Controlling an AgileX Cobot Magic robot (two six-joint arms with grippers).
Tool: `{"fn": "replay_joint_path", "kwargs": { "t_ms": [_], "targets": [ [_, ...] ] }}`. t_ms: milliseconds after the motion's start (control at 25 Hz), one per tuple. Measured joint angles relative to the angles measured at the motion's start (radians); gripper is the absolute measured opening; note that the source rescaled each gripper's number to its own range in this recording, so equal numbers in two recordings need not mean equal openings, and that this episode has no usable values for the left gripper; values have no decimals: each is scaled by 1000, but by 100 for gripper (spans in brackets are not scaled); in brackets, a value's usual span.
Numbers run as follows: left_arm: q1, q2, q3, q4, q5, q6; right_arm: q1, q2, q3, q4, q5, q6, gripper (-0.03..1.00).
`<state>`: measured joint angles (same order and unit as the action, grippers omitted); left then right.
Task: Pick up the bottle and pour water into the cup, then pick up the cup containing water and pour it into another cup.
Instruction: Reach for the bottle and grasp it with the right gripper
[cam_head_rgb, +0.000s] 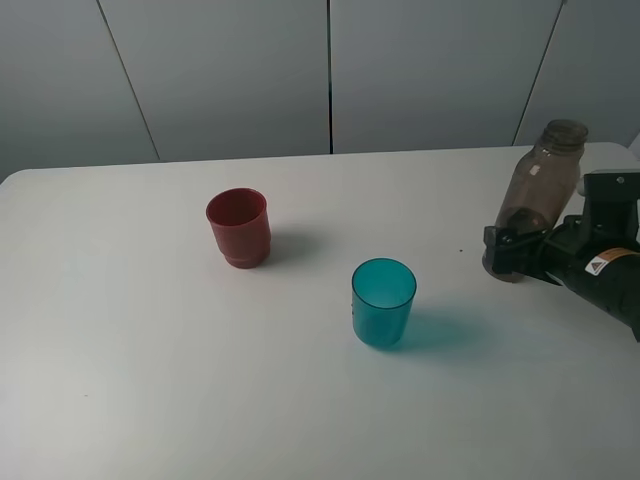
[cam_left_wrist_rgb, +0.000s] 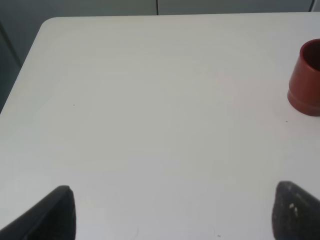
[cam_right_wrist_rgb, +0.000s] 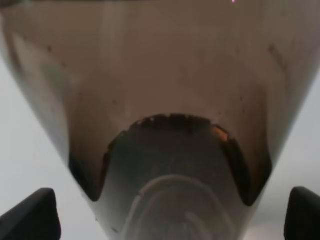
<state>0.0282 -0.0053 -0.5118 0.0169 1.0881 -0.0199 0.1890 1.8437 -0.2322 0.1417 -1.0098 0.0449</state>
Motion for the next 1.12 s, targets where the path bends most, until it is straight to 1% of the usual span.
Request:
{"fn": "replay_joint_path", "kwargs": {
  "t_ms": [160,400,600,1120],
  "targets": [
    [0,0,0,0,0,-2,0,42,0,0,-36,32,91],
    [0,0,0,0,0,-2,0,63,-3,0,-93,40,91],
    [0,0,0,0,0,-2,0,64,-36,0,-100,42,91],
    [0,0,0,0,0,-2,0,66,-58,2,-106,42,91]
  ]
}}
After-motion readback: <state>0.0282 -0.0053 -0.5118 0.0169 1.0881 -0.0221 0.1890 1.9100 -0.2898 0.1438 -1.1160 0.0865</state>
